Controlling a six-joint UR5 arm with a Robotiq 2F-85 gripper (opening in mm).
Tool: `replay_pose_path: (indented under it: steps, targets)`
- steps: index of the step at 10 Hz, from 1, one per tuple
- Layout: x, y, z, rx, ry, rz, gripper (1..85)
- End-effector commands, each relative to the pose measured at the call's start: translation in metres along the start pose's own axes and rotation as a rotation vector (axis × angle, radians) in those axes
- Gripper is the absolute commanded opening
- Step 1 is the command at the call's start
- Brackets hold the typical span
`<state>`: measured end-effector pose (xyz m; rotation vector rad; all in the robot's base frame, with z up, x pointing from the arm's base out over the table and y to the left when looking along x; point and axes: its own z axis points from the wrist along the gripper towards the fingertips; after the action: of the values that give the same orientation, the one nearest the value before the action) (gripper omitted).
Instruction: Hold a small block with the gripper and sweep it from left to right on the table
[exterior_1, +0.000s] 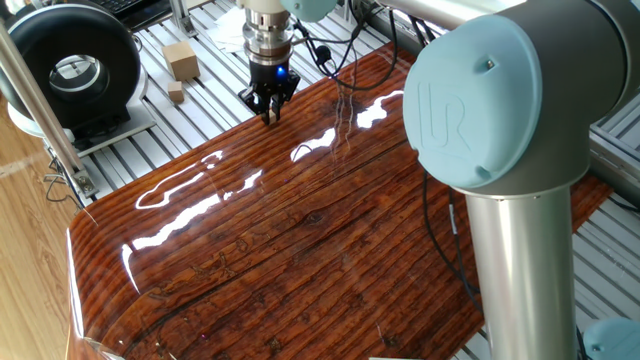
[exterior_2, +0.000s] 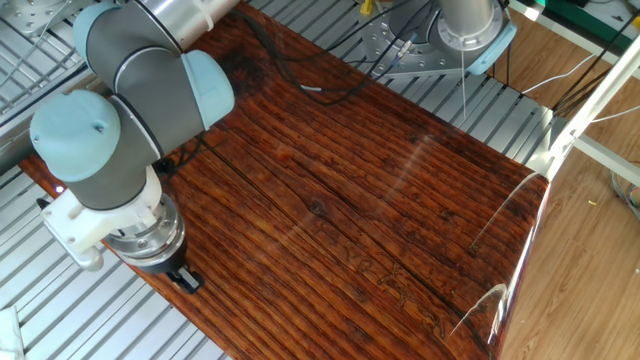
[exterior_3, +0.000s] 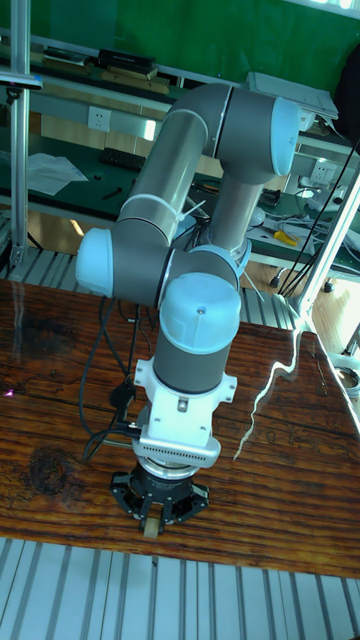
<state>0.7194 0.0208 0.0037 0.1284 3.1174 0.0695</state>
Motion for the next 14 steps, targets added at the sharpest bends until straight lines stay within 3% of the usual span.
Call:
replay_pose_path:
  steps: [1,5,6,11,14]
  targets:
    - [-0.001,0.007,0.006,-0.001,-0.005,0.018,1.0]
    - [0.007,0.014,-0.017,-0.013,0.026,0.028,1.0]
    - [0.005,0.015,-0.016,-0.025,0.028,0.024,1.0]
    - [0.000,0.008,-0.006,0.004,0.014,0.023,1.0]
    - [-0.004,0.010,-0.006,-0.015,-0.004,0.020,1.0]
